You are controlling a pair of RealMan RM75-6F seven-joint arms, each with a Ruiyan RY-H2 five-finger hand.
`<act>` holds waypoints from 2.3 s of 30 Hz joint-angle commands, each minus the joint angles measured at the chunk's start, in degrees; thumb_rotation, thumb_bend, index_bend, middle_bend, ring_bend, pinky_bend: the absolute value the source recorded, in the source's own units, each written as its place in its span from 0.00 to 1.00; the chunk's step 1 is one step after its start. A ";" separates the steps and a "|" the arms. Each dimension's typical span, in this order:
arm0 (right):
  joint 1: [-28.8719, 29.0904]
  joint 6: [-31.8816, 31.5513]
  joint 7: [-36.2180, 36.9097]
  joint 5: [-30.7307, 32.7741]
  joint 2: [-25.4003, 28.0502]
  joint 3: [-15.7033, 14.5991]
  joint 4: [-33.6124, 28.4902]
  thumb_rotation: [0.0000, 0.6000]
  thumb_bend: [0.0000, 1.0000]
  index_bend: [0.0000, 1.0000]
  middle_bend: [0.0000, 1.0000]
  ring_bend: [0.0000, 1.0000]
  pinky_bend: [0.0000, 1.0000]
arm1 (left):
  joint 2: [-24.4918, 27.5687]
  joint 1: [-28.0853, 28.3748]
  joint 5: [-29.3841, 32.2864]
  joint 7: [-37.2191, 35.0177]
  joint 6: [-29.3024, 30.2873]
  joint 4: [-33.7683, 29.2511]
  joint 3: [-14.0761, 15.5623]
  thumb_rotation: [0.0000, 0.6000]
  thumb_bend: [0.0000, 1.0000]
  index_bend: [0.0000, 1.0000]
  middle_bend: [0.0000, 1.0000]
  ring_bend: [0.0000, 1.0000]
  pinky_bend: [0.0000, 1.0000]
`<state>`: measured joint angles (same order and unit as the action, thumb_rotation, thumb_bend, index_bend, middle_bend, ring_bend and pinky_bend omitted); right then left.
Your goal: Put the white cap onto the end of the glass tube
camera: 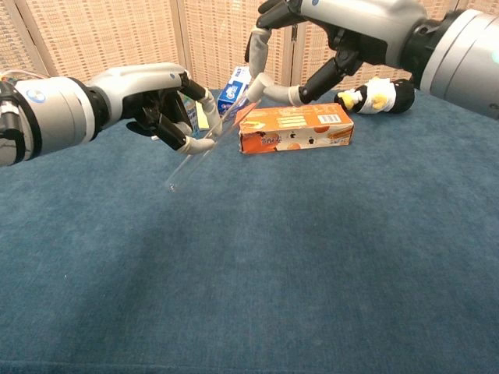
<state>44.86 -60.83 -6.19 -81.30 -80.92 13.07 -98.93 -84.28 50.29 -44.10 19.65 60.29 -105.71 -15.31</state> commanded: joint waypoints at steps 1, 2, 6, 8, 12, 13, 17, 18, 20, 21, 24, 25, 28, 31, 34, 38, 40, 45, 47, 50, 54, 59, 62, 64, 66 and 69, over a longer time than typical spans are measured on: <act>0.14 0.14 -0.03 0.00 -0.19 -0.07 0.15 1.00 0.52 0.67 0.30 0.00 0.00 | 0.03 0.04 -0.02 -0.10 -0.01 -0.05 -0.03 1.00 0.36 0.70 1.00 1.00 1.00; 0.20 0.22 -0.03 0.01 -0.25 -0.09 0.20 1.00 0.52 0.67 0.30 0.00 0.00 | 0.06 0.05 -0.02 -0.17 -0.04 -0.12 -0.07 1.00 0.36 0.70 1.00 1.00 1.00; 0.49 0.45 0.08 0.13 -0.73 -0.07 0.59 1.00 0.53 0.67 0.30 0.00 0.00 | 0.22 0.10 -0.02 -0.42 -0.15 -0.40 -0.14 1.00 0.36 0.70 1.00 1.00 1.00; 0.64 0.61 0.17 0.22 -0.96 -0.08 0.82 1.00 0.53 0.67 0.30 0.00 0.00 | 0.25 0.09 -0.14 -0.51 -0.06 -0.53 -0.12 1.00 0.36 0.70 1.00 1.00 1.00; 0.80 0.77 0.26 0.35 -1.29 -0.14 1.15 1.00 0.53 0.67 0.30 0.00 0.00 | 0.37 0.07 -0.34 -0.63 -0.03 -0.64 -0.03 1.00 0.36 0.70 1.00 1.00 1.00; 0.84 0.83 0.30 0.42 -1.34 -0.15 1.21 1.00 0.53 0.67 0.30 0.00 0.00 | 0.42 0.07 -0.37 -0.64 -0.02 -0.63 -0.02 1.00 0.36 0.70 1.00 1.00 1.00; 0.88 0.84 0.36 0.56 -1.49 -0.19 1.50 1.00 0.53 0.67 0.30 0.00 0.00 | 0.52 0.08 -0.31 -0.68 -0.07 -0.50 0.11 1.00 0.36 0.70 1.00 1.00 1.00; 0.90 0.84 0.33 0.58 -1.52 -0.19 1.59 1.00 0.53 0.67 0.30 0.00 0.00 | 0.52 0.08 -0.31 -0.70 -0.08 -0.46 0.14 1.00 0.36 0.70 1.00 1.00 1.00; 0.94 0.88 0.34 0.64 -1.62 -0.21 1.81 1.00 0.53 0.67 0.30 0.00 0.00 | 0.54 0.07 -0.31 -0.79 -0.12 -0.35 0.18 1.00 0.36 0.70 1.00 1.00 1.00; 0.96 0.94 0.28 0.70 -1.61 -0.24 1.90 1.00 0.51 0.67 0.29 0.00 0.00 | 0.54 0.06 -0.36 -0.80 -0.09 -0.31 0.20 1.00 0.36 0.70 1.00 1.00 1.00; 1.02 1.19 0.07 1.14 -1.59 -0.23 2.06 1.00 0.34 0.59 0.23 0.00 0.00 | 0.60 0.02 -0.42 -0.87 -0.06 -0.18 0.27 1.00 0.36 0.70 1.00 1.00 1.00; 1.07 1.46 0.09 1.41 -1.53 -0.25 2.04 1.00 0.26 0.52 0.21 0.00 0.00 | 0.63 0.02 -0.44 -0.82 -0.06 -0.07 0.33 1.00 0.36 0.70 1.00 1.00 1.00; 1.21 2.08 -0.02 2.09 -1.34 -0.24 1.98 1.00 0.08 0.34 0.16 0.00 0.00 | 0.74 0.03 -0.51 -0.60 -0.01 0.18 0.49 1.00 0.36 0.70 1.00 1.00 1.00; 1.26 2.63 -0.02 2.76 -0.99 -0.25 1.76 1.00 0.01 0.22 0.13 0.00 0.00 | 0.88 0.05 -0.53 -0.16 -0.03 0.60 0.80 1.00 0.36 0.70 1.00 1.00 1.00; 0.98 2.37 0.08 2.89 -0.48 -0.28 1.55 1.00 0.00 0.19 0.12 0.00 0.00 | 0.99 0.16 -0.69 0.76 0.02 1.41 1.35 1.00 0.36 0.70 1.00 1.00 1.00; -0.16 0.92 0.87 2.44 0.93 -0.42 0.72 1.00 0.00 0.18 0.12 0.00 0.00 | 0.51 0.71 -1.62 4.20 0.65 4.00 3.04 1.00 0.36 0.70 1.00 1.00 1.00; -1.08 -0.11 0.82 2.14 2.16 -0.67 0.30 1.00 0.00 0.18 0.12 0.00 0.00 | -0.43 1.15 -2.11 6.91 1.23 6.17 4.30 1.00 0.36 0.70 1.00 1.00 1.00; -3.64 -2.73 1.52 1.42 5.07 -1.47 -0.72 1.00 0.00 0.17 0.12 0.00 0.00 | -3.97 2.00 -1.35 11.14 1.57 11.65 5.85 1.00 0.36 0.70 1.00 1.00 1.00; -4.71 -3.67 1.91 1.23 6.22 -1.82 -0.94 1.00 0.00 0.16 0.12 0.00 0.00 | -5.55 2.53 -0.05 12.31 0.92 13.78 5.86 1.00 0.36 0.70 1.00 1.00 1.00; -6.05 -4.84 2.33 1.01 7.55 -2.23 -1.06 1.00 0.00 0.16 0.12 0.00 0.00 | -7.95 3.41 1.07 14.25 0.30 17.02 5.97 1.00 0.36 0.70 1.00 1.00 1.00; -7.36 -5.90 3.28 0.94 8.68 -2.42 -0.88 1.00 0.00 0.16 0.12 0.00 0.00 | -11.17 4.55 2.58 16.73 -0.65 21.13 6.07 1.00 0.36 0.69 1.00 1.00 1.00; -8.31 -6.19 3.81 1.04 9.47 -2.63 -0.22 1.00 0.00 0.16 0.12 0.00 0.00 | -14.77 5.83 4.09 19.29 -1.73 25.51 5.95 1.00 0.36 0.69 1.00 1.00 1.00; -8.73 -6.36 4.40 1.22 9.62 -2.56 0.24 1.00 0.00 0.16 0.12 0.00 0.00 | -16.02 6.24 4.65 20.09 -2.16 27.03 5.67 1.00 0.36 0.67 1.00 1.00 1.00; -8.95 -6.36 4.92 1.23 9.70 -2.54 0.64 1.00 0.00 0.16 0.12 0.00 0.00 | -16.49 6.44 5.12 20.55 -2.58 27.60 5.43 1.00 0.36 0.65 1.00 1.00 1.00; -9.12 -6.37 5.37 1.17 9.66 -2.50 0.98 1.00 0.00 0.16 0.12 0.00 0.00 | -16.64 6.59 5.72 21.31 -2.98 27.76 5.43 1.00 0.36 0.63 1.00 1.00 1.00; -9.24 -6.30 6.10 1.08 9.56 -2.38 1.43 1.00 0.00 0.16 0.12 0.00 0.00 | -16.63 6.80 7.05 22.81 -3.25 27.42 5.49 1.00 0.36 0.57 1.00 1.00 1.00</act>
<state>35.66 -67.14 -0.18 -80.19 -71.33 10.65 -97.58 -100.89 56.96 -37.58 41.94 57.19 -78.14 -9.83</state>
